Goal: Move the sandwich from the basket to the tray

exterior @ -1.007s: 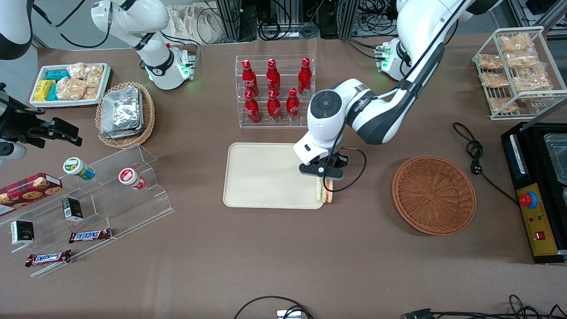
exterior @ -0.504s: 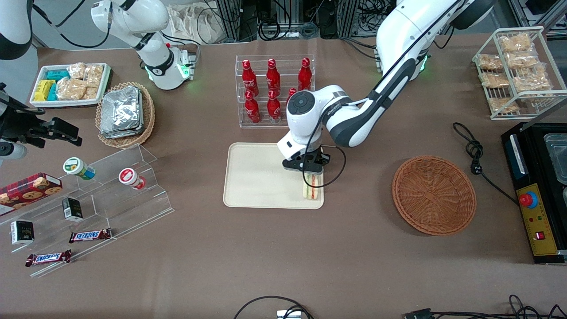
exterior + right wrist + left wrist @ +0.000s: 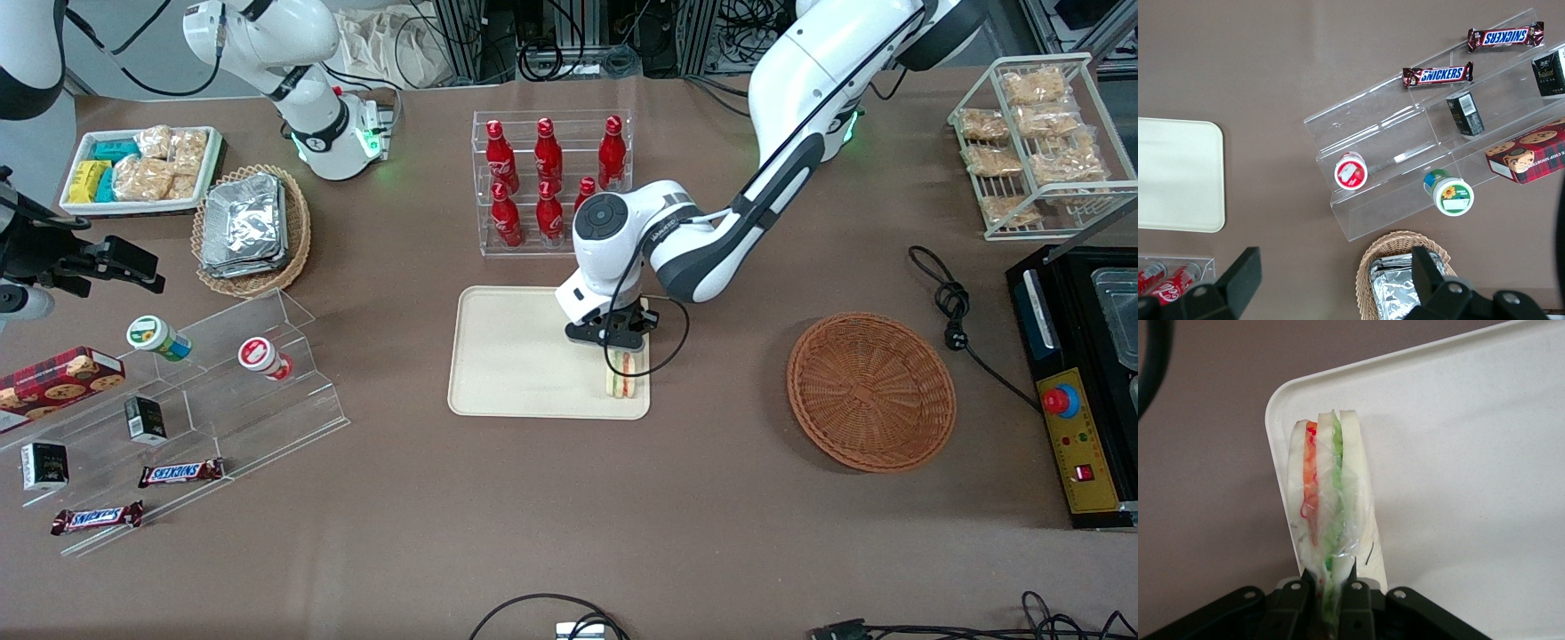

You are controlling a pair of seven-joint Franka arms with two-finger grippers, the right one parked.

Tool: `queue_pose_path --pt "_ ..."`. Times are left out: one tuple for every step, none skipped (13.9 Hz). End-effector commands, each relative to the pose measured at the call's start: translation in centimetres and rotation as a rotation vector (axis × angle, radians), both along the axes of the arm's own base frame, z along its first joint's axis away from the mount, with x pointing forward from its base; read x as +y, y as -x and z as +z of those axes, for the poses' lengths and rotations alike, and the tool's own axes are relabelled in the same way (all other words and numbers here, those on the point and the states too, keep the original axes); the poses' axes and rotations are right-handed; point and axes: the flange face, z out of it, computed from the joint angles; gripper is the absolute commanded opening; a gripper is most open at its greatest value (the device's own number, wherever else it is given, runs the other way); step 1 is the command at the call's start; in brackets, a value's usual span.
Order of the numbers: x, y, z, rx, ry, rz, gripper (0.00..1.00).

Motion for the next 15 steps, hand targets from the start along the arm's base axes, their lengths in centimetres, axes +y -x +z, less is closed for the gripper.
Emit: queue_pose_path --pt "-0.7 0.3 -0.2 -0.018 0.005 0.023 0.16" --pt "-0.8 0.4 -0.4 -0.019 0.004 0.038 0.85" --pt "-1.1 0.7 -0.3 -0.026 0.008 0.043 1.00" --pt "-1.3 0.8 -0.2 -0.027 0.012 0.044 1.00" --pt "-1.3 0.8 -0.2 -0.028 0.012 0.043 1.00" --pt "-1.4 0.8 -0.2 -0.029 0.014 0.043 1.00" --pt "-1.3 0.7 -0.2 -0.029 0.013 0.044 1.00" --pt "-1.3 0.7 -0.2 -0.031 0.014 0.043 1.00" --pt "-1.3 0.6 -0.1 -0.032 0.017 0.044 1.00" --pt "-1.3 0.6 -0.1 -0.033 0.016 0.044 1.00" --pt "-1.1 0.5 0.0 -0.033 0.017 0.048 1.00" --pt "-1.0 0.2 0.4 -0.036 0.022 0.059 1.00" --pt "-0.8 -0.1 1.0 -0.039 0.025 0.067 1.00" --pt "-0.8 -0.7 2.3 -0.058 0.032 0.074 1.00" --pt "-0.6 -1.2 3.7 -0.076 0.033 0.081 1.00"
